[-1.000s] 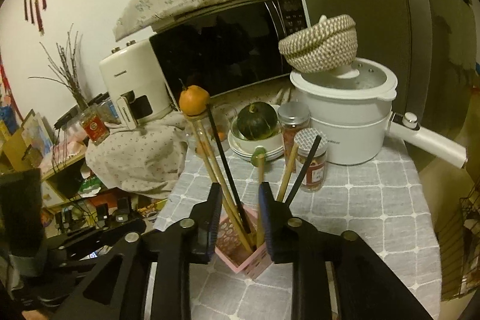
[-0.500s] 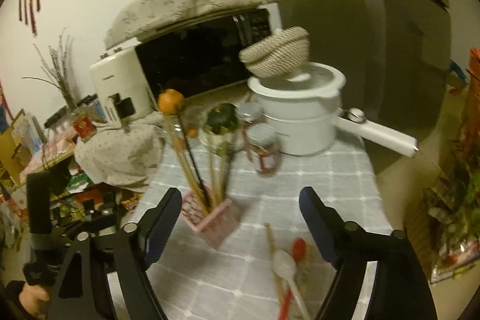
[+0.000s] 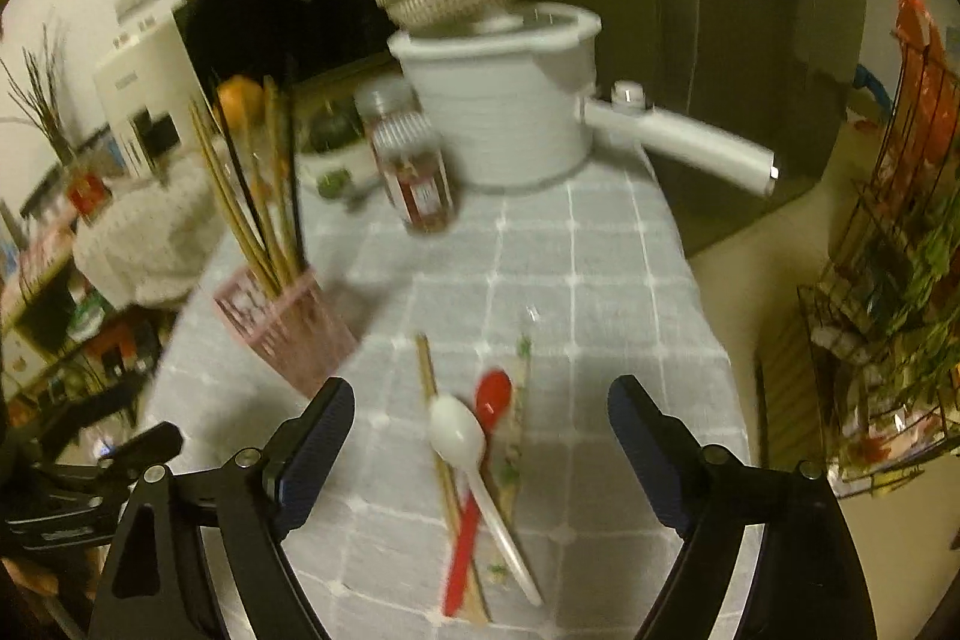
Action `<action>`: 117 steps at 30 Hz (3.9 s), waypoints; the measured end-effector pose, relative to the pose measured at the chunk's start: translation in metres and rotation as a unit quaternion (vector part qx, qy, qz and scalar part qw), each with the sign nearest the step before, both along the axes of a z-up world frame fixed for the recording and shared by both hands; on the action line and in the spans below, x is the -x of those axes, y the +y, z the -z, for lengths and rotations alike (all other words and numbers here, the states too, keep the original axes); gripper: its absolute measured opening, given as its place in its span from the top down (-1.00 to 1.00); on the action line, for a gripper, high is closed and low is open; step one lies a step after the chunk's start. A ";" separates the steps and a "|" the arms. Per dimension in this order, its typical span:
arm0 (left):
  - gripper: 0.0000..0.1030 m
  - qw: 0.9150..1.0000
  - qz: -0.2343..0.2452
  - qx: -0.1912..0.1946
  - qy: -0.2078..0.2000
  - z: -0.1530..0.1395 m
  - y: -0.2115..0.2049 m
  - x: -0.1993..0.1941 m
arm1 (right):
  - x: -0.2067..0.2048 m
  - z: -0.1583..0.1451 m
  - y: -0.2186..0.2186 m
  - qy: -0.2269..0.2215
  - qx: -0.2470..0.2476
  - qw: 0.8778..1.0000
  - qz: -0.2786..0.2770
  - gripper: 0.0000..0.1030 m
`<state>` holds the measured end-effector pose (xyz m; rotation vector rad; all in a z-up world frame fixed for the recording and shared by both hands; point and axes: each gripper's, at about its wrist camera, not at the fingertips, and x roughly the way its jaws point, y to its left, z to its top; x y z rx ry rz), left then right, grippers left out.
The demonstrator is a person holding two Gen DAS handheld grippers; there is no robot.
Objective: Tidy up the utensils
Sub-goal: 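Withdraw both tools from the basket toward the white and red spoons, then lower the left tool onto the white plastic spoon and close on it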
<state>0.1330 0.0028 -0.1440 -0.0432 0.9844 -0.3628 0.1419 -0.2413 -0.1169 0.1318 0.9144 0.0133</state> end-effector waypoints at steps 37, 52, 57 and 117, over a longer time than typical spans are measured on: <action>0.35 0.988 -0.048 0.053 0.134 0.068 -0.146 -0.044 | 0.002 0.060 -0.081 0.104 -0.003 0.993 0.059 -0.71; 0.94 0.987 -0.059 0.039 0.143 0.083 -0.138 -0.053 | 0.002 0.063 -0.086 0.108 -0.004 0.992 0.065 -0.71; 0.96 0.988 -0.047 0.073 0.128 0.075 -0.125 -0.054 | -0.002 0.068 -0.082 0.115 -0.007 0.991 0.068 -0.71; 0.98 0.995 0.078 0.023 0.065 0.059 -0.152 -0.050 | -0.010 0.089 -0.098 0.144 -0.066 0.982 0.104 -0.71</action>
